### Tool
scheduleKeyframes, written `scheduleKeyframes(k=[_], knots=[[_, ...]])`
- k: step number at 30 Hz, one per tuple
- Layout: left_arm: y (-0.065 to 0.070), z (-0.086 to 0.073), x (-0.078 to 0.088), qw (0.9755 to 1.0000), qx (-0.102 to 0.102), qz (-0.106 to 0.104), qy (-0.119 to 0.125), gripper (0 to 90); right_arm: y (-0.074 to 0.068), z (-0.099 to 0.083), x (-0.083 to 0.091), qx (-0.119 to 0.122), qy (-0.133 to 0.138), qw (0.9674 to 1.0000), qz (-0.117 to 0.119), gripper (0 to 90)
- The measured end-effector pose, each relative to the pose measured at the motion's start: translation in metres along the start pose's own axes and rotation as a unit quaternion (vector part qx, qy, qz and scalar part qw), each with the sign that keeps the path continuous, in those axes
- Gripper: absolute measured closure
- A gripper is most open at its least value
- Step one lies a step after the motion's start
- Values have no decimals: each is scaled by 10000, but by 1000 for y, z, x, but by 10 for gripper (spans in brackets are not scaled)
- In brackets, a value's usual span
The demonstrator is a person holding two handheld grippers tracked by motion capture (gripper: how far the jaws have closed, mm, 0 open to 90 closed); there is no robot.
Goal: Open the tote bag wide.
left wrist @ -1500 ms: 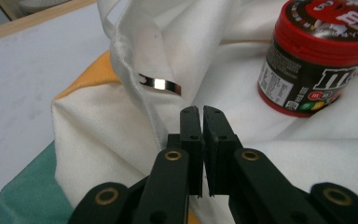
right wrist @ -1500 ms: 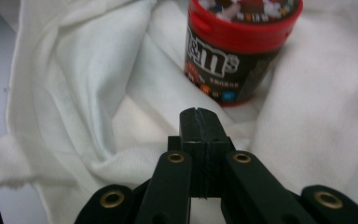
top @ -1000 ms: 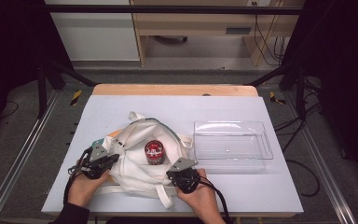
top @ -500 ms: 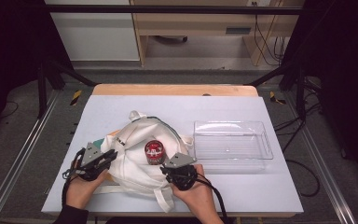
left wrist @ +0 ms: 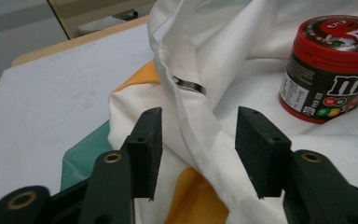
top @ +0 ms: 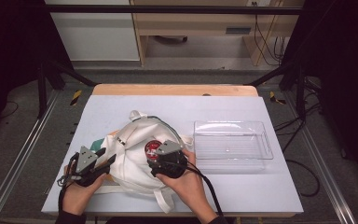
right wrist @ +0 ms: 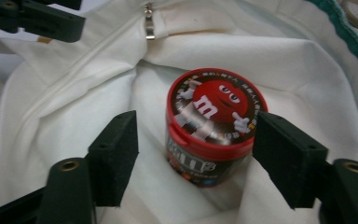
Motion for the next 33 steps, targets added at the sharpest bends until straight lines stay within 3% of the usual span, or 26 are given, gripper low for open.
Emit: scheduleKeyframes(k=[5, 12, 20, 33], knots=[[-1, -1, -1, 10000, 16, 18, -17, 476, 3, 3, -15, -14, -154, 9999, -38, 224], [-1, -1, -2, 10000, -8, 7, -56, 470, 3, 1, -28, -60, -326, 9994, 0, 194], [-1, -2, -2, 10000, -18, 4, -90, 467, 2, -3, -41, -104, -474, 9988, 38, 205], [0, -2, -3, 9999, -35, 8, -127, 462, 2, -5, -50, 55, -539, 9985, 77, 241]])
Point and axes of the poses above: each handheld gripper's, and its own axes: x roughly backward along the jaws, z roughly out of its top, y roughly to its right, the point moved 4 cm from there along -x, roughly forward along the jaws, and after that the axes turned 15 degrees about -z, right-handed, at the moved point
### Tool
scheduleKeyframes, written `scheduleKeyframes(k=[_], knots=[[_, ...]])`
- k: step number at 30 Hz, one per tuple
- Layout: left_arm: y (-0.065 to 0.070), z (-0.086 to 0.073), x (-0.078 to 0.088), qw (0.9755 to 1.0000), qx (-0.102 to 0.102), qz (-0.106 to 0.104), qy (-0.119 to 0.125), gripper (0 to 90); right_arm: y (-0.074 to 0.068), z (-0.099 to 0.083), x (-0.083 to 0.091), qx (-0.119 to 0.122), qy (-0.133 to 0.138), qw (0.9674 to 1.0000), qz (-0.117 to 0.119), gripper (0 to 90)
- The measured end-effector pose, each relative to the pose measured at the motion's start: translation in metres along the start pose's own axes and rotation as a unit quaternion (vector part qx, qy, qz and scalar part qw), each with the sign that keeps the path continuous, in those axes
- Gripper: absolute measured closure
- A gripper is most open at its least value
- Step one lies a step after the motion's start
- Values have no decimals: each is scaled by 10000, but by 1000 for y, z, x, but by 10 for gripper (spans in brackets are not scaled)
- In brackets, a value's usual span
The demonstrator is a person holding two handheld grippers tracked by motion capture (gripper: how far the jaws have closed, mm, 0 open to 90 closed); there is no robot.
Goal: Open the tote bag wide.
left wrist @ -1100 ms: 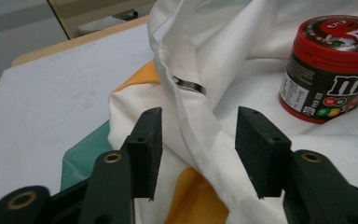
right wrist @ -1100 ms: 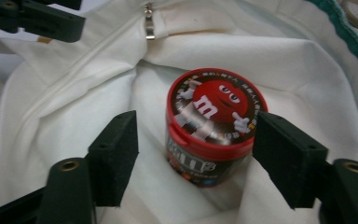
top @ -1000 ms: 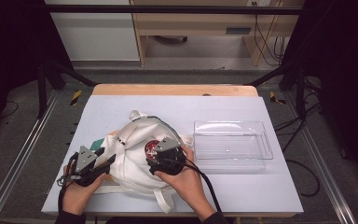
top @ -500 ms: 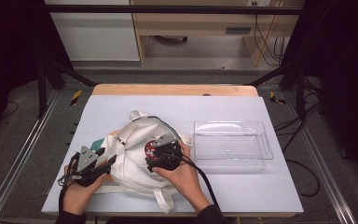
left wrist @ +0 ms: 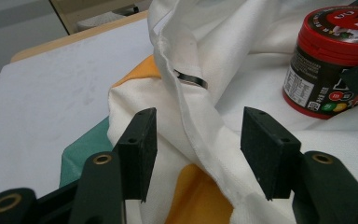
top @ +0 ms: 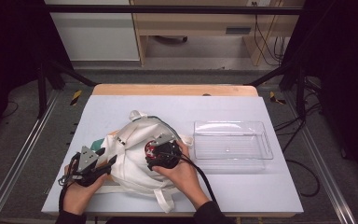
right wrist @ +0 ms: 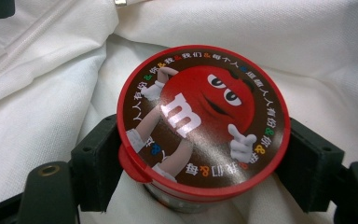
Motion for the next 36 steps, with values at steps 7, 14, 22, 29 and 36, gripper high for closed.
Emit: scheduleKeyframes(k=[7, 14, 22, 29, 36], knots=[[-1, 0, 0, 10000, 14, 8, 7, 461, 0, 2, -1, -61, -72, 10000, 25, 257], [-2, 0, 1, 10000, 38, 46, 12, 458, -2, 6, 5, -78, -27, 10000, -37, 259], [-5, 0, 3, 9998, 140, 130, 72, 397, 5, 18, 25, -176, 112, 9998, -17, 259], [-8, 0, 3, 9994, 264, 175, 120, 286, 13, 28, 41, -161, 217, 9996, -7, 259], [-10, -1, 1, 9990, 384, 213, 96, 204, 30, 35, 60, -75, 232, 9997, 0, 259]])
Point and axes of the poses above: each handheld gripper's, and its own axes: x roughly backward along the jaws, z roughly out of its top, y roughly to its right, the point moved 4 cm from there along -x, roughly forward along the jaws, and after that the axes turned 15 degrees about -z, right-handed, at the moved point
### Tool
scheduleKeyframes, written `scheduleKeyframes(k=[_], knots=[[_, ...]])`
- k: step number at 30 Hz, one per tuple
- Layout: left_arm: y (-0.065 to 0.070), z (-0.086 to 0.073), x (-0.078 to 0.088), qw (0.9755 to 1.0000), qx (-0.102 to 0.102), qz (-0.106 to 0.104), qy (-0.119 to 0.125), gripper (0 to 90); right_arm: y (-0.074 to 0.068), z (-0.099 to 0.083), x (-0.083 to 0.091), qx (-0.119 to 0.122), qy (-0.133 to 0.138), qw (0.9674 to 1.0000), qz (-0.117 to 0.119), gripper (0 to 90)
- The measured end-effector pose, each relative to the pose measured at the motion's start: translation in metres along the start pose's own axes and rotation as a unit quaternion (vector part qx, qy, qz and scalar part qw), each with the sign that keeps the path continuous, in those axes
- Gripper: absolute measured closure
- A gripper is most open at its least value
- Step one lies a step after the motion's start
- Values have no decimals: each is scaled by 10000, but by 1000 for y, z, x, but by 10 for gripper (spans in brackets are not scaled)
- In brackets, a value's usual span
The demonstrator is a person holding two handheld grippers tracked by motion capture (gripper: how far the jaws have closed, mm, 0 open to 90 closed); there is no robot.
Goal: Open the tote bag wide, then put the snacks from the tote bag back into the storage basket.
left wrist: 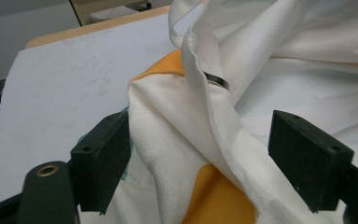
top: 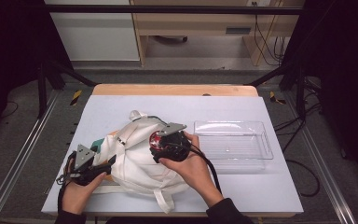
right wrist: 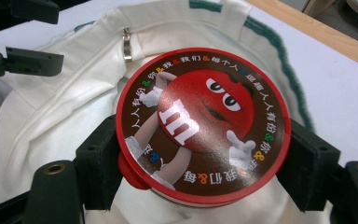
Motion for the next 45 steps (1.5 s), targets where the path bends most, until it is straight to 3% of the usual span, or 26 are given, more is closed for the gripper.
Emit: scheduleKeyframes(k=[8, 21, 30, 38, 45], knots=[[-1, 0, -1, 10000, 80, -1, 10, 150, 18, 6, 16, 30, 35, 10000, 1, 259], [-1, 1, 0, 9999, 33, 14, 95, 109, 29, 3, 30, 154, 57, 9998, 76, 259], [-5, 2, 5, 9995, 32, -64, 310, 82, 41, 6, 44, 258, 65, 9992, 285, 260], [-5, 3, 3, 9994, 21, -106, 324, 68, 56, 12, 54, 211, 215, 9984, 468, 260], [-4, 4, 2, 9993, -27, -96, 357, 68, 71, 8, 65, 326, 239, 9984, 405, 260]])
Point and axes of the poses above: each handheld gripper's, and its own axes: x roughly backward along the jaws, z roughly out of its top, y roughly to its right, the point moved 4 cm from there along -x, roughly forward along the jaws, and after that the axes turned 15 degrees about -z, right-handed, at the moved point
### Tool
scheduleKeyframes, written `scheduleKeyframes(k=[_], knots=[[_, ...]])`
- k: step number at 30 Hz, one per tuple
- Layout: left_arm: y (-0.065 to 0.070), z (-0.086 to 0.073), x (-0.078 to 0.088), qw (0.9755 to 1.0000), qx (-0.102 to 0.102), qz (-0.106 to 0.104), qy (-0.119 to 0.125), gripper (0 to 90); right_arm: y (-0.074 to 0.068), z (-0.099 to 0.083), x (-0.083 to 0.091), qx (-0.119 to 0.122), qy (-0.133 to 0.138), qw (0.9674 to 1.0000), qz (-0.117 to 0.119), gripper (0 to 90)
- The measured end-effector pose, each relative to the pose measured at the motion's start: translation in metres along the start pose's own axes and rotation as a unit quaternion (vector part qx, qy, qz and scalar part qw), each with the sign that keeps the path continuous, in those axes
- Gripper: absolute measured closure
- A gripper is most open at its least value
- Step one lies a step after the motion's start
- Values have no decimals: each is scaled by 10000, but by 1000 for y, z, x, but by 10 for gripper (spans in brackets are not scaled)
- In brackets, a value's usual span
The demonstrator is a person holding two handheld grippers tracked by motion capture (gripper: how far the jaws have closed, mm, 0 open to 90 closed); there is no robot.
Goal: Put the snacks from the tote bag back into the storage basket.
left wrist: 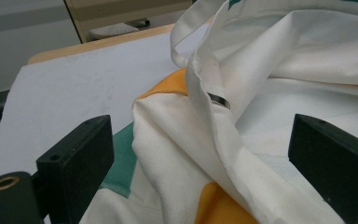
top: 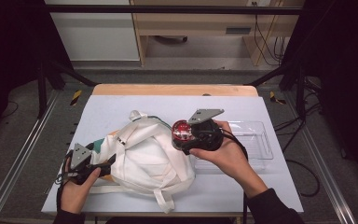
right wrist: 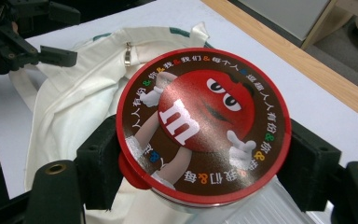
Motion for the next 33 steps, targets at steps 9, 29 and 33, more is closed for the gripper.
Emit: scheduleKeyframes(k=[9, 29, 33], knots=[[-9, -1, -3, 9999, 95, 82, 2, 69, 19, -6, 5, 69, -120, 9999, -26, 259], [-17, -7, 2, 9996, 61, 287, -14, 71, 62, -30, 19, -120, -40, 9988, -479, 260], [-18, -7, 4, 9994, 49, 344, 26, 71, 72, -37, 18, -146, -2, 9990, -424, 259]])
Point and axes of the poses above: each handheld gripper's, and its own axes: x roughly backward along the jaws, z roughly out of its top, y roughly to its right, the point moved 4 cm from there along -x, roughly forward along the jaws, and after that the axes turned 15 degrees about -z, right-handed, at the moved point
